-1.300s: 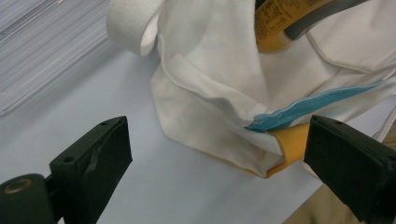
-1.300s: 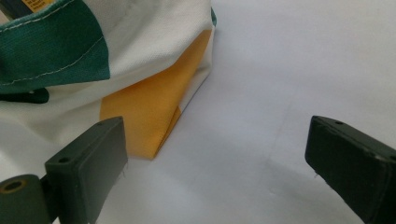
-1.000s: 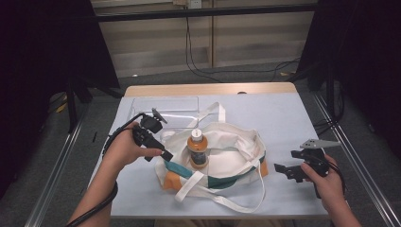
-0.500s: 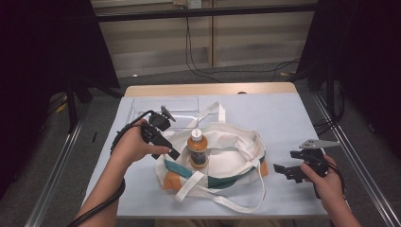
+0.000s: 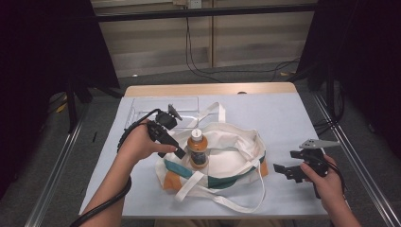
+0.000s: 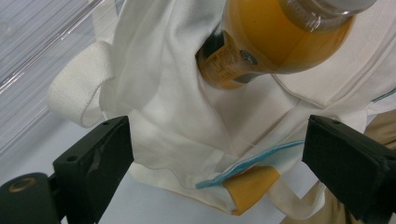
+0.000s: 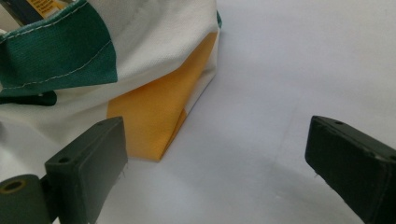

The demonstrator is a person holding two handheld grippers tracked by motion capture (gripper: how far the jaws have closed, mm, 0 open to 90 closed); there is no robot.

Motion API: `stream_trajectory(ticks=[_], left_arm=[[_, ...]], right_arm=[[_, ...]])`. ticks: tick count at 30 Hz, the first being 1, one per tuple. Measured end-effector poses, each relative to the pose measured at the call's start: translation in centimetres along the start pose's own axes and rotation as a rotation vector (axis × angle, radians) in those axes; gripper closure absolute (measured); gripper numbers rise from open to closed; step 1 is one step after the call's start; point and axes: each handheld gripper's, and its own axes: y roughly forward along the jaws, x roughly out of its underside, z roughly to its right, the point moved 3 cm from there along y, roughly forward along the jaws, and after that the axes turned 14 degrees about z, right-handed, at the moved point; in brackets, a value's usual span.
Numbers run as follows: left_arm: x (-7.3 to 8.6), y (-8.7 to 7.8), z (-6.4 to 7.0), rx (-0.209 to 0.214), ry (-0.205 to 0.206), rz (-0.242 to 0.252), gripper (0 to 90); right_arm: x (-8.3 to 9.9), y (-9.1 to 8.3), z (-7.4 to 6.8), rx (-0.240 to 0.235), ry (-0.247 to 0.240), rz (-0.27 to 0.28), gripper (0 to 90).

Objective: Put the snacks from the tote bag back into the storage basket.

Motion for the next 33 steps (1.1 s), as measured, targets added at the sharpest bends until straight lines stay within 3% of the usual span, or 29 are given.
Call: stream_trajectory(ticks=[13, 33], left_arm=[[-0.5, 0.7, 0.5, 0.016, 0.034, -0.024, 9.1], [-1.7, 2.1, 1.4, 0.047, 0.044, -0.027, 10.1]], right_arm=[[0.0, 0.0, 0.0, -0.002, -0.002, -0.002, 5.1], [0.0, 0.0, 0.0, -0.009, 0.0, -0.006, 5.1]])
